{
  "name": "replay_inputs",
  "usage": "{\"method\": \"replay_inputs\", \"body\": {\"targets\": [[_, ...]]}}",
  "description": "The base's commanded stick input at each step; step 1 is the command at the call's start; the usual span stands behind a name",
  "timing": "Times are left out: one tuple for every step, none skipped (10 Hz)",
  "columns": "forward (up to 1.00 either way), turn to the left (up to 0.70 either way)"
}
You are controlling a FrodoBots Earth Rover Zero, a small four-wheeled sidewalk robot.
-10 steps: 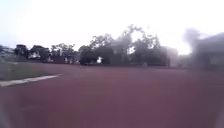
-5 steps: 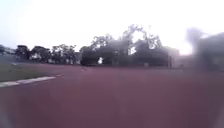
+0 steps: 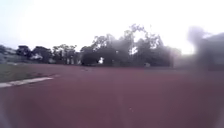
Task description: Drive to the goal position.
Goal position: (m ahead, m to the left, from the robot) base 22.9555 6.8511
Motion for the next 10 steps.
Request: {"method": "replay_inputs", "body": {"targets": [[0.7, 0.02], [0.7, 0.01], [0.7, 0.0], [0.7, 0.01], [0.7, 0.02], [0.7, 0.02], [0.7, 0.01], [0.7, 0.02], [0.7, 0.02], [0.7, 0.02]]}}
